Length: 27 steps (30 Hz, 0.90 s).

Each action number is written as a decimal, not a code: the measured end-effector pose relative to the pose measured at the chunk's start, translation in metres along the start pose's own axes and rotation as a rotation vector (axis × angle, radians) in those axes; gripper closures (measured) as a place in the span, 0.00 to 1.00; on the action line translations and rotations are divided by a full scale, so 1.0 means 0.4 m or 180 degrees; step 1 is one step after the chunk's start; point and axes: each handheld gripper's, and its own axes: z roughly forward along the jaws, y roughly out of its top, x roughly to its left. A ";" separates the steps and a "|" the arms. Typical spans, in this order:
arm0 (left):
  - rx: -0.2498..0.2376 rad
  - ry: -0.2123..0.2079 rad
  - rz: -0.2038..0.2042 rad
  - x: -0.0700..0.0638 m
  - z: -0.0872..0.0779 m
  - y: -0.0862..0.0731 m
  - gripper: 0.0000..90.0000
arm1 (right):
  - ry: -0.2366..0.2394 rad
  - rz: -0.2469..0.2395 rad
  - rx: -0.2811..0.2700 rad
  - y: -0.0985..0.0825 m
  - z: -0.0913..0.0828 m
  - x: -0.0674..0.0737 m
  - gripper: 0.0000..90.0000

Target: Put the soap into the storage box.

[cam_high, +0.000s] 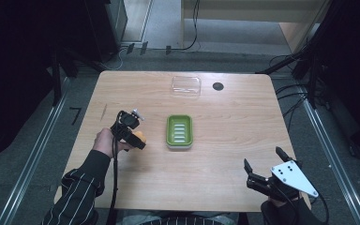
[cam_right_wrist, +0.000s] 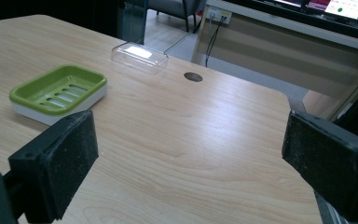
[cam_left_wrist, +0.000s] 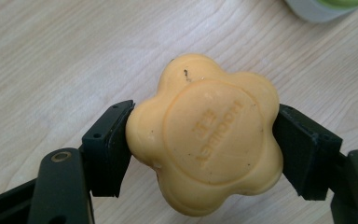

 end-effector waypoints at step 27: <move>-0.0031 -0.0062 0.0345 -0.048 0.000 0.092 0.30 | -0.0191 0.0066 0.0039 -0.018 -0.042 -0.020 0.04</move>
